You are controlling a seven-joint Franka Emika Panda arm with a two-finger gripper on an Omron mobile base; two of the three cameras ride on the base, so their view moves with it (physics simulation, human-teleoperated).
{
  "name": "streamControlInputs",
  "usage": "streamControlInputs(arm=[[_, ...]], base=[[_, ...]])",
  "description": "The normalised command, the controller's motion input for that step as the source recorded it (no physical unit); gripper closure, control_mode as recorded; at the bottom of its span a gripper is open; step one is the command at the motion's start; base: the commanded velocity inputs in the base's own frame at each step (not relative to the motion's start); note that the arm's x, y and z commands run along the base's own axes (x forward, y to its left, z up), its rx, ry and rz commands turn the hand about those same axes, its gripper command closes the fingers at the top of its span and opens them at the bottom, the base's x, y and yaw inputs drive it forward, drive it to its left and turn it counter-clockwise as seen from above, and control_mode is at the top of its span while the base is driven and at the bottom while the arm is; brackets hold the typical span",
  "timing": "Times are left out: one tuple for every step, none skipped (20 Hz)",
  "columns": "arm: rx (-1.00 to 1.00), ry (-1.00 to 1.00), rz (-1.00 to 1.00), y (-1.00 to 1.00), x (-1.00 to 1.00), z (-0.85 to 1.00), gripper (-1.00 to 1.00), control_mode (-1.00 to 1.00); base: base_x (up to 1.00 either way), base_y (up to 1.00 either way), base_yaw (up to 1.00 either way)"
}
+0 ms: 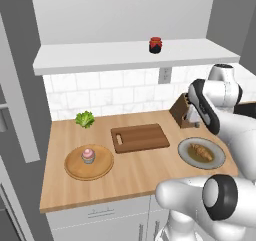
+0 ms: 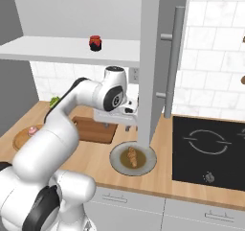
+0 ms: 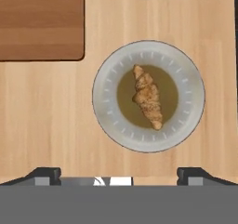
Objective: From the different types of pastries on the counter, select a croissant and place it on the cutting board. Then retrieve a jar of jam from the cabinet and place it alongside the croissant on the cutting board.
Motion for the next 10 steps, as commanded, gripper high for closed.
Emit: streamControlInputs(arm=[[0.0, 0.13, -0.02, -0.04, 0.0, -0.29, -1.0, -1.0], [0.0, 0.12, -0.03, -0.05, 0.0, -0.32, -1.0, -1.0], [0.0, 0.1, -0.03, -0.06, 0.0, -0.34, -1.0, -1.0], [0.01, 0.11, -0.04, -0.1, 0.0, -0.36, -1.0, -1.0], [0.02, 0.12, -0.05, -0.12, 0.0, -0.34, -1.0, -1.0], [0.03, 0.07, -0.06, -0.14, 0.0, -0.33, -1.0, -1.0], [0.03, 0.04, -0.06, -0.17, -0.06, -0.33, -1.0, -1.0], [0.03, 0.03, -0.06, -0.17, -0.07, -0.34, -1.0, -1.0], [0.03, 0.01, -0.07, -0.18, -0.12, -0.32, -1.0, -1.0], [0.02, 0.0, -0.05, -0.09, -0.12, -0.28, -1.0, -1.0]], base=[[0.0, 0.0, 0.0], [0.0, 0.0, 0.0], [0.0, 0.0, 0.0], [0.0, 0.0, 0.0], [0.0, 0.0, 0.0], [0.0, 0.0, 0.0], [0.0, 0.0, 0.0], [0.0, 0.0, 0.0], [0.0, 0.0, 0.0], [0.0, 0.0, 0.0]])
